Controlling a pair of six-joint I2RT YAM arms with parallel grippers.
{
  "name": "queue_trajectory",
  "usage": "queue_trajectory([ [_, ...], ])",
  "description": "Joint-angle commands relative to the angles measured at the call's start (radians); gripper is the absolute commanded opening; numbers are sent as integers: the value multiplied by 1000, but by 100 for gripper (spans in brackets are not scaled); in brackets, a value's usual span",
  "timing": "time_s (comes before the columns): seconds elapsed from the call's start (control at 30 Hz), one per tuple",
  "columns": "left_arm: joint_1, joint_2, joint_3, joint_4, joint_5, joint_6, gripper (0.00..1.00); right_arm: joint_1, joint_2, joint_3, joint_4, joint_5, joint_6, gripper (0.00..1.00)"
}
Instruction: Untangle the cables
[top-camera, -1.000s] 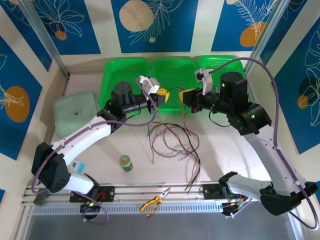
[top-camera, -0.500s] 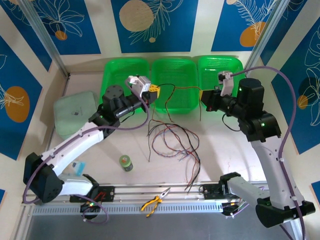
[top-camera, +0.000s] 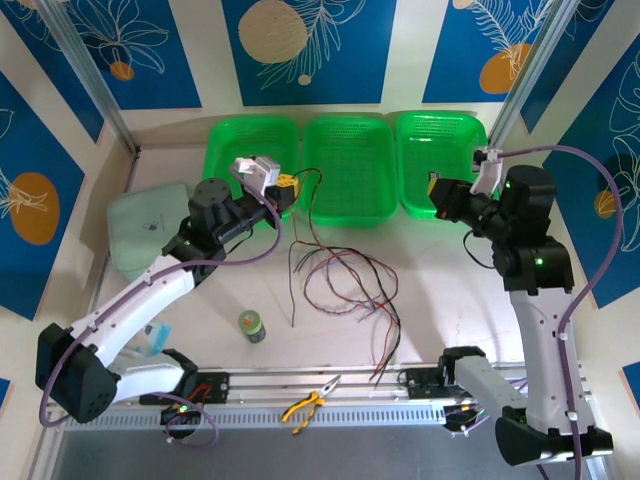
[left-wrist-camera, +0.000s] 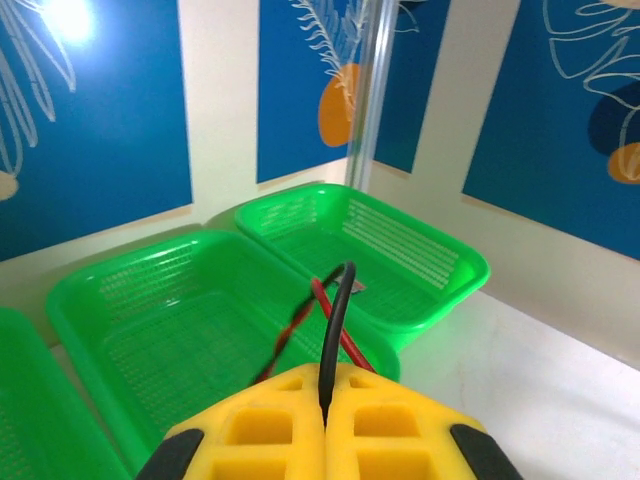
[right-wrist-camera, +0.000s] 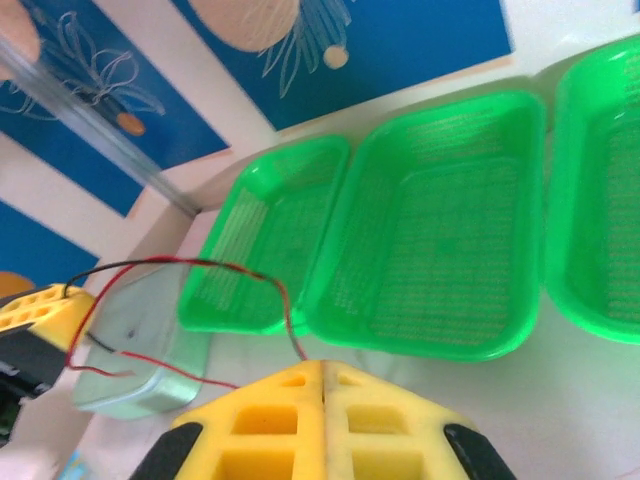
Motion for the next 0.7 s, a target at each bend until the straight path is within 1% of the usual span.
queue_trajectory([
  [0.0, 1, 23, 16, 21, 114, -54, 0, 63, 48, 8, 1, -113, 8, 18],
  [0.07, 0, 38, 18, 28, 145, -73, 0, 138, 83, 33, -15, -106, -2, 31],
  [0.1, 0, 43, 13, 45, 157, -86, 0, 181, 100, 40, -17, -91, -5, 35],
  [0.2, -1, 49, 19, 63, 169, -114, 0, 273, 126, -13, 44, -107, -11, 40],
  [0.27, 0, 53, 42, 40, 170, -116, 0, 342, 117, -100, 131, -74, -69, 41],
  [0.37, -1, 55, 65, 14, 179, -122, 0, 433, 74, -324, 421, -38, -210, 40],
  [0.43, 0, 50, 68, 9, 187, -123, 0, 452, 51, -494, 662, -39, -252, 40],
  [0.5, 0, 46, 72, -5, 188, -120, 0, 452, 58, -591, 819, -22, -251, 39],
  [0.6, 0, 45, 71, -5, 202, -133, 0, 460, 131, -596, 858, -54, -283, 37],
  [0.67, 1, 48, 71, 4, 214, -146, 0, 486, 179, -577, 879, -73, -309, 37],
])
